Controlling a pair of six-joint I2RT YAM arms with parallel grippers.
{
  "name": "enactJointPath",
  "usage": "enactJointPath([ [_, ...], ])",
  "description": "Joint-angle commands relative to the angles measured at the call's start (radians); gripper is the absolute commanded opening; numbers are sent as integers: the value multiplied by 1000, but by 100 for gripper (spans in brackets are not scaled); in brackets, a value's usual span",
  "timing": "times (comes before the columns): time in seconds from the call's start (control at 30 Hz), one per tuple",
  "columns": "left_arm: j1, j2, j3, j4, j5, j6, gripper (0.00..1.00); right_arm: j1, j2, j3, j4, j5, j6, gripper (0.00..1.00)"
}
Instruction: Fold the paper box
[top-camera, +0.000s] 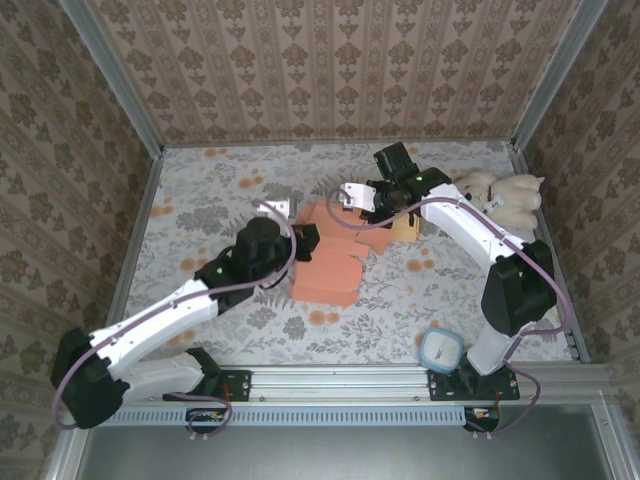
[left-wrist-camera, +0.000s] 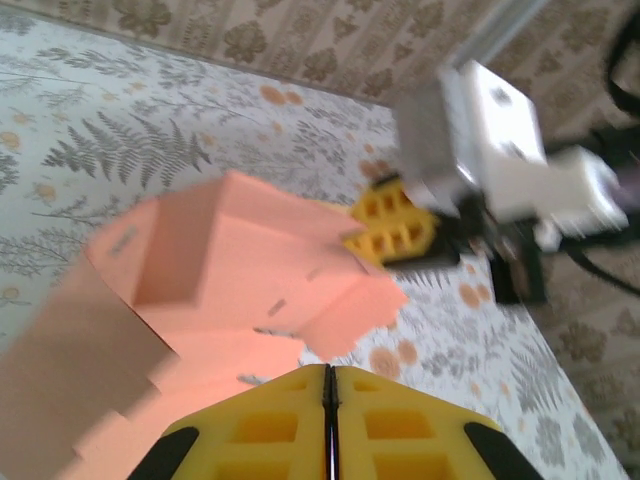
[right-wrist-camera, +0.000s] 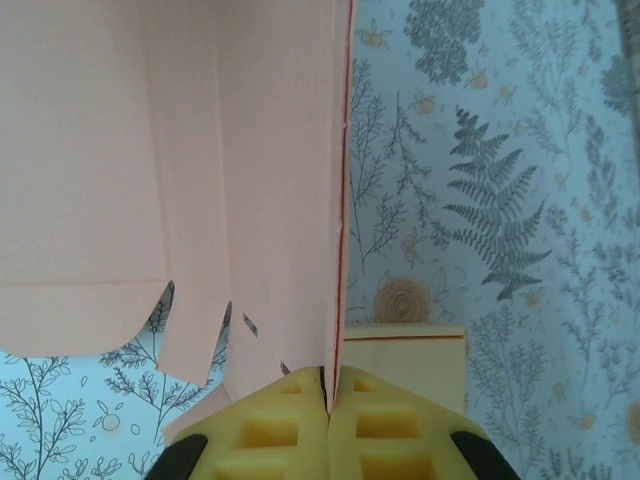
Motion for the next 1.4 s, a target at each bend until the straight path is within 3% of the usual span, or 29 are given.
enactJointPath([
  [0.0, -39, -9, -134, 66, -7, 61, 14, -8, 39, 58, -74, -21, 26, 0],
  [0.17, -83, 124, -156, 195, 21, 107, 15, -11, 93, 96, -112, -21, 29, 0],
  [0.27, -85, 216, -116, 231, -24, 133, 15, -13, 117, 105, -119, -22, 28, 0],
  [0.53, 113, 288, -128, 328, -89, 73, 15, -19, 136, 98, -123, -40, -2, 0],
  [0.87, 222, 329, -157, 260, -120, 26, 13, -36, 148, 102, -111, -48, 5, 0],
  [1.13, 207, 440, -127, 301, 3, -11, 10, -37, 154, 98, -97, -53, 27, 0],
  [1.23, 180, 493, -80, 328, 68, -32, 13, -38, 155, 95, -94, -62, 32, 0],
  [1.37, 145, 551, -3, 320, 62, -40, 18, -37, 149, 76, -78, -70, 37, 0],
])
